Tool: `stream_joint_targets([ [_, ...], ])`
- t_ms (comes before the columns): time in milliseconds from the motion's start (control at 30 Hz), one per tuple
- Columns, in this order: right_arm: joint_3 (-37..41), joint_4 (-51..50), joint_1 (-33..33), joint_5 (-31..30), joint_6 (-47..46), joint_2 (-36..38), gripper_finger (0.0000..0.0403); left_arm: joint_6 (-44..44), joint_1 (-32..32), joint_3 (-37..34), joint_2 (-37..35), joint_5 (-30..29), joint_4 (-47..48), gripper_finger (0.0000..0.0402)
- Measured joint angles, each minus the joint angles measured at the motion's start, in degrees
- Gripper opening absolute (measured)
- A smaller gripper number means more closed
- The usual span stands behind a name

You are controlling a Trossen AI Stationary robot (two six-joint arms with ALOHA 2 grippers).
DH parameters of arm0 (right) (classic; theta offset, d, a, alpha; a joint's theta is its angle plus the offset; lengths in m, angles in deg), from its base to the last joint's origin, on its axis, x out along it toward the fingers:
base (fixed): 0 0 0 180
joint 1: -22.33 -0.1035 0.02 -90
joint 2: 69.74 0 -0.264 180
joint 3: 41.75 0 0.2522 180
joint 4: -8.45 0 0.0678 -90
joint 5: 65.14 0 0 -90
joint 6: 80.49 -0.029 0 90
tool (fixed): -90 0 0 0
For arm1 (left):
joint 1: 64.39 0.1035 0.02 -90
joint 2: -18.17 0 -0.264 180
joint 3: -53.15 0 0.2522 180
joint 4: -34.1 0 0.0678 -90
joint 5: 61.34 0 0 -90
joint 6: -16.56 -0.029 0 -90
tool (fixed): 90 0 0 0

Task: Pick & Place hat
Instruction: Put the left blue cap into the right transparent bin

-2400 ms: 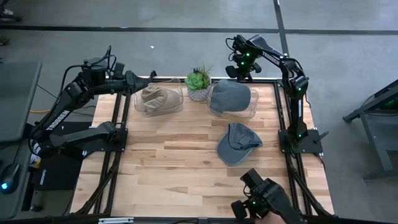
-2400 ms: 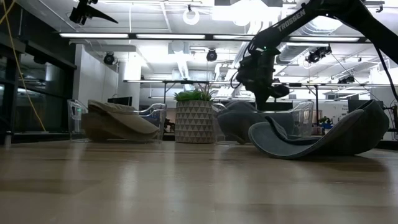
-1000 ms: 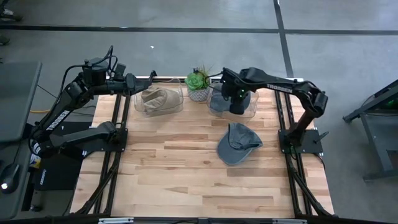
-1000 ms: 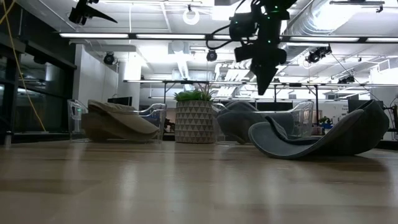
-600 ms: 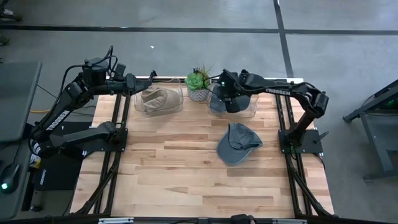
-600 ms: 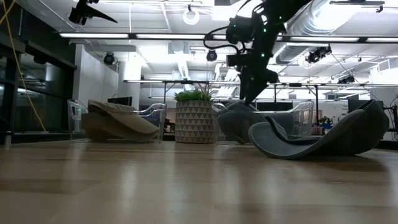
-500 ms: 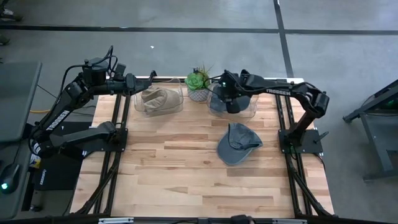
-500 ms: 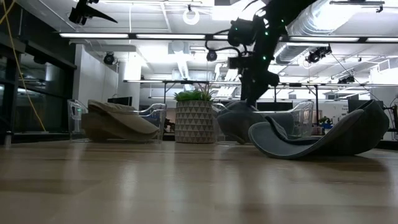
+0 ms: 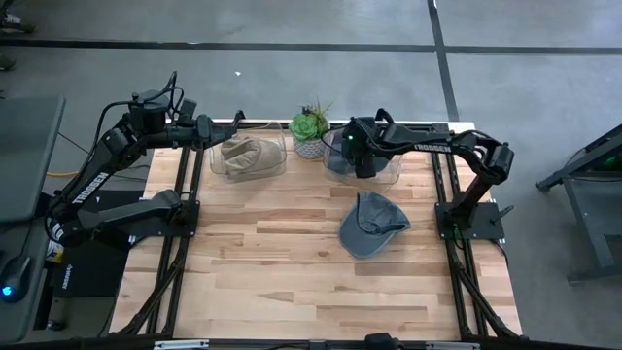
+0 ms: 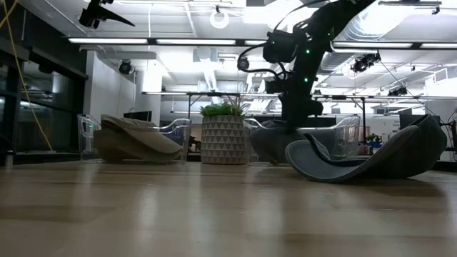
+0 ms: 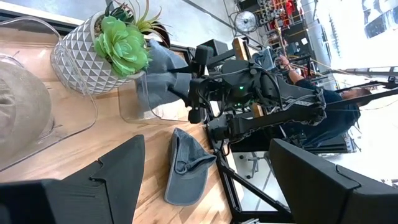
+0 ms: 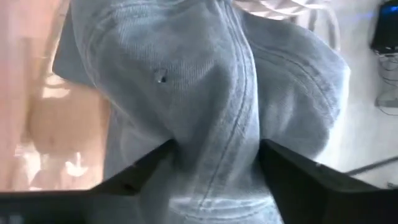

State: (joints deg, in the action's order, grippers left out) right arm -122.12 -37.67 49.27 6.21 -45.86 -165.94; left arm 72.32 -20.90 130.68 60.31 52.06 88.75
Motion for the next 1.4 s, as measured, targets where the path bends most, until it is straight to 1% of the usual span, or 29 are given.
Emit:
stream_joint_targets([
  [100,-0.8,-0.2,0.0,-0.5,0.0,0.0,0.0138,0.0,0.0,0.0,0.0,0.0,0.0,0.0303],
  [200,-1.8,-1.4,-0.3,-0.5,-0.1,0.0,0.0048,0.0,0.0,0.0,0.0,0.0,0.0,0.0303],
  [233,-2.2,-1.8,-0.5,-0.4,0.0,0.0,0.0026,0.0,0.0,0.0,0.0,0.0,0.0,0.0303],
  [267,-2.6,-2.2,-0.7,-0.4,0.0,0.0,0.0015,0.0,0.0,0.0,0.0,0.0,0.0,0.0303],
  [333,-3.2,-2.7,-1.1,-1.0,-0.7,0.0,0.0018,0.0,0.0,0.0,0.0,0.0,0.0,0.0303],
  [400,-4.3,-4.6,-1.4,-1.5,-2.9,0.0,0.001,0.0,0.0,0.0,0.0,0.0,0.0,0.0303],
  [533,-8.3,-11.7,-1.5,1.7,-8.4,0.0,0.0006,0.1,0.0,0.0,0.0,0.0,0.0,0.0303],
  [633,-11.6,-17.6,-1.5,5.0,-11.9,0.0,0.0004,0.1,0.0,0.0,0.0,0.0,0.0,0.0303],
  [767,-15.2,-21.6,-0.6,13.6,-14.7,0.0,0.0003,0.0,0.0,0.0,0.0,0.0,0.0,0.0303],
  [833,-15.3,-21.5,0.3,16.2,-15.6,0.0,0.0002,0.0,0.0,0.0,0.0,0.0,0.0,0.0303],
  [967,-14.0,-20.2,1.3,13.6,-15.0,0.0,0.0001,0.1,0.0,0.0,0.0,0.3,0.0,0.0303],
  [1000,-13.6,-19.7,1.6,14.0,-14.8,0.0,0.0001,0.0,0.0,0.0,0.0,0.3,0.0,0.0303],
  [1133,-10.8,-17.1,2.4,18.0,-13.5,0.0,0.0001,0.0,0.0,0.0,0.0,0.3,0.0,0.0303],
  [1400,-5.6,-12.9,3.7,20.7,-11.1,0.0,0.0,0.1,0.0,0.0,0.0,0.5,0.0,0.0303],
])
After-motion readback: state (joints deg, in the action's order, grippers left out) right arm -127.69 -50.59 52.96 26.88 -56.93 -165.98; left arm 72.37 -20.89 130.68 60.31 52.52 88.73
